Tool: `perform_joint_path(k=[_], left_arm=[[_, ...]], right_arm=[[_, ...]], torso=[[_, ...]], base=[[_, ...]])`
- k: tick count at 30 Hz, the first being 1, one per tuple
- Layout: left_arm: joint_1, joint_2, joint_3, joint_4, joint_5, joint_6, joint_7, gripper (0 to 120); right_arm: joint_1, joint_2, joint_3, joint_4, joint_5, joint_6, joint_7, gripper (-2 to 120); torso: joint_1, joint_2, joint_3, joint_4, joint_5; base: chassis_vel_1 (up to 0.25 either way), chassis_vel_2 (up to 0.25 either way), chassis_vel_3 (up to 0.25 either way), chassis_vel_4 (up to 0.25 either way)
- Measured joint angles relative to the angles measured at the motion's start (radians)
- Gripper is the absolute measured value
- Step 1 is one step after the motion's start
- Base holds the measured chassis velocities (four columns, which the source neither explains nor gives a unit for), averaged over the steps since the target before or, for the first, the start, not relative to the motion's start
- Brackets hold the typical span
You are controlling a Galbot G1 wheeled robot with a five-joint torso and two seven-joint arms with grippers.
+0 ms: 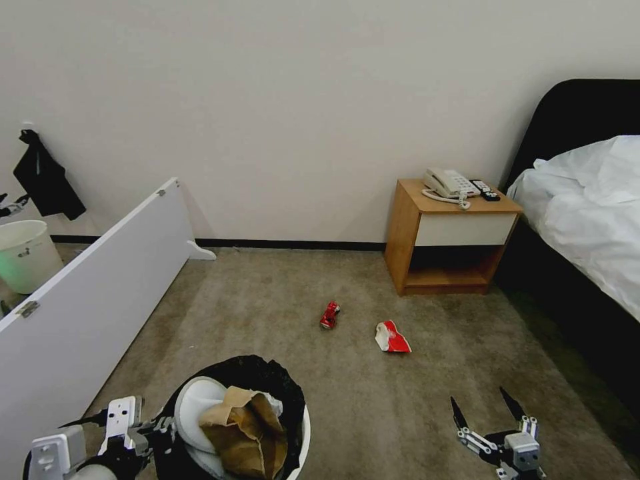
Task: Pick up the trash bin, then pick up the garbage from the floor and place it into the trash bin.
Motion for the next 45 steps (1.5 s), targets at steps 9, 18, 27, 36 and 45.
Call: perform_joint_path(k=[9,18,27,36,45], left_arm=[[-0.005,0.000,0.001,0.000,0.000,0.000,0.000,4],[-0.008,0.002,0.002,0.000,-0.002,0.000,0.000,4],[-0.012,0.004,0.002,0.000,-0.003,0.000,-0.001,4],[-0.020,0.005,0.002,0.000,-0.003,0.000,-0.002,4],[-0.023,0.005,0.002,0.000,-0.005,0.000,-0.003,4]], right_arm=[[-0.001,-0.003,0.001,0.000,0.000,0.005,-0.005,100],[-0.002,-0.006,0.002,0.002,0.000,0.008,-0.008,100],[-0.003,-0.009,0.000,0.004,0.000,0.008,-0.011,100],[-0.003,-0.014,0.000,0.003,0.000,0.008,-0.012,100],[-0.004,-0.016,-0.001,0.003,0.000,0.008,-0.015,100]], torso=[[0.000,0.000,0.000,0.0000,-0.0001],[0.000,0.000,0.000,-0.0001,0.0000],[0.000,0.000,0.000,-0.0001,-0.0001],[0.000,0.000,0.000,0.0000,0.0000],[0.000,0.000,0.000,0.0000,0.0001]], base=[[-0.091,0.089,0.089,-0.096],[-0.123,0.125,0.132,-0.118],[-0.116,0.120,0.117,-0.125],[-0.133,0.134,0.131,-0.132],[-0.138,0.151,0.140,-0.154]])
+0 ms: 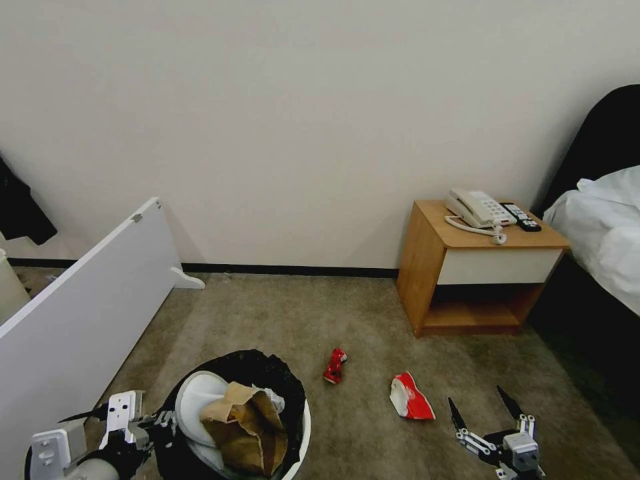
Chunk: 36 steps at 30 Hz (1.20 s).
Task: Pick up the trash bin, then pick up the garbage from the floor and place it into the trash bin.
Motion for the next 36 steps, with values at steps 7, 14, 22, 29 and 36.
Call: perform_joint_path(k=[7,14,22,29,36], left_arm=[[-0.002,0.002,0.000,0.000,-0.002,0.000,0.000,4],[-0.004,0.002,0.000,0.000,-0.003,0.000,0.000,4],[-0.004,0.003,-0.003,0.000,-0.003,0.000,0.000,4],[0.000,0.003,-0.006,0.000,-0.003,0.000,0.000,4],[0.006,0.002,-0.007,0.000,-0.003,0.000,-0.002,4]], right_arm=[[0.000,0.000,-0.002,-0.001,-0.001,0.003,-0.002,100],[0.002,-0.003,-0.007,-0.003,-0.006,0.011,0.001,100],[0.007,-0.019,-0.032,-0.011,-0.015,0.020,0.034,100],[0.004,-0.042,-0.055,-0.009,-0.014,-0.044,0.088,100],[0.018,-0.103,-0.098,0.002,0.035,-0.205,0.137,100]], torso=[[0.000,0.000,0.000,0.0001,-0.0002],[0.000,0.000,0.000,-0.0001,0.0000],[0.000,0.000,0.000,-0.0001,-0.0003],[0.000,0.000,0.000,0.0000,-0.0001],[0.000,0.000,0.000,0.0002,-0.0001]], base=[[-0.147,0.152,0.155,-0.147],[-0.145,0.140,0.138,-0.142],[-0.042,0.052,0.046,-0.047],[0.000,0.000,0.000,0.000],[0.000,0.000,0.000,0.000]])
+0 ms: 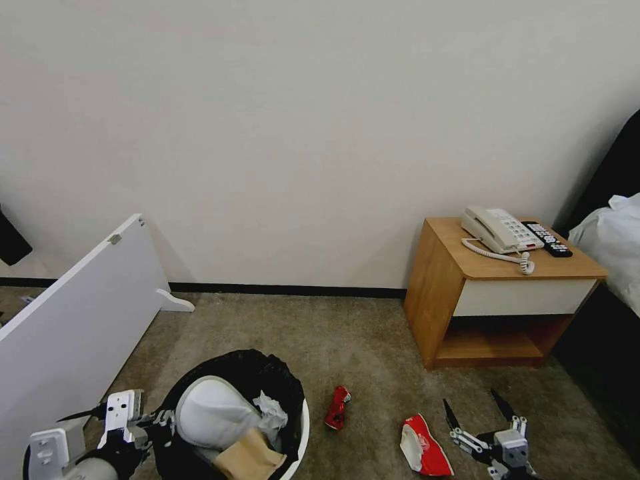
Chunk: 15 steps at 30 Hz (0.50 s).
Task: Pick up the trash bin, then pick up the garbage from the floor and place it into the trash bin.
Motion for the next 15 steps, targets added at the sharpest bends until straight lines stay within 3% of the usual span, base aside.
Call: perform_joint_path(k=[5,15], left_arm=[[0.011,-0.001,-0.005,0.000,0.003,0.000,-0.001,4],[0.026,-0.008,-0.008,0.000,0.013,0.000,-0.001,4]], right_arm=[[0.027,-0.076,-0.038,-0.033,0.070,-0.127,0.016,100],[0.095,-0.135,-0.108,-0.114,0.109,-0.199,0.068,100]], torso=[[0.000,0.000,0.000,-0.0003,0.0001],[0.000,0.000,0.000,-0.0002,0.0001]], base=[[0.000,0.000,0.000,0.000],[0.000,0.000,0.000,0.000]])
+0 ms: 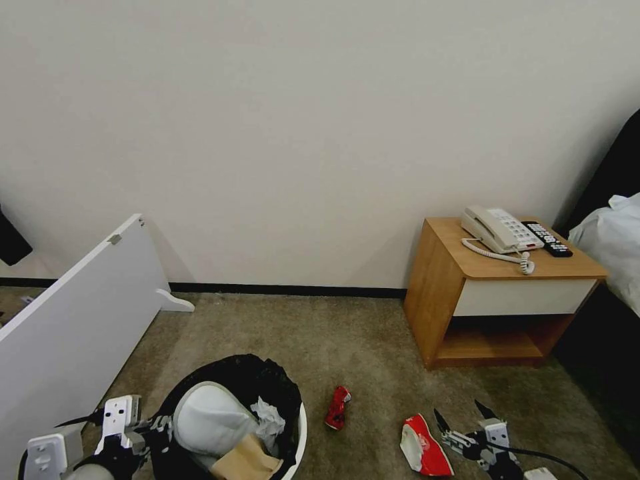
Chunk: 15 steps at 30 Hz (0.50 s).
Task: Pick up the trash bin, then pick up the garbage from the floor and place it into the trash bin.
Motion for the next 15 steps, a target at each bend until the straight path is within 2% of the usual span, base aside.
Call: perform_joint_path(k=[3,4,11,13,15], left_arm=[[0.005,-0.001,-0.002,0.000,0.002,0.000,0.000,4],[0.011,-0.003,-0.003,0.000,0.004,0.000,0.000,4],[0.018,-0.004,-0.009,0.000,0.009,0.000,0.000,4],[0.018,-0.003,-0.010,0.000,0.009,0.000,0.000,4],[0.018,-0.003,-0.011,0.000,0.009,0.000,-0.001,4]], right_arm=[[0.025,-0.012,-0.026,-0.028,0.004,-0.035,0.031,100],[0.045,-0.015,-0.039,-0.041,0.020,-0.084,0.046,100],[0.103,-0.009,-0.067,-0.078,0.062,-0.191,0.057,100],[0.137,-0.004,-0.084,-0.101,0.087,-0.258,0.058,100],[0.148,-0.001,-0.090,-0.109,0.095,-0.282,0.058,100]], torso=[[0.000,0.000,0.000,0.0000,-0.0002],[0.000,0.000,0.000,-0.0001,0.0000],[0.000,0.000,0.000,0.0000,-0.0001],[0.000,0.000,0.000,0.0000,-0.0002],[0.000,0.000,0.000,0.0000,-0.0003]], base=[[0.000,0.000,0.000,0.000],[0.000,0.000,0.000,0.000],[0.000,0.000,0.000,0.000],[0.000,0.000,0.000,0.000],[0.000,0.000,0.000,0.000]])
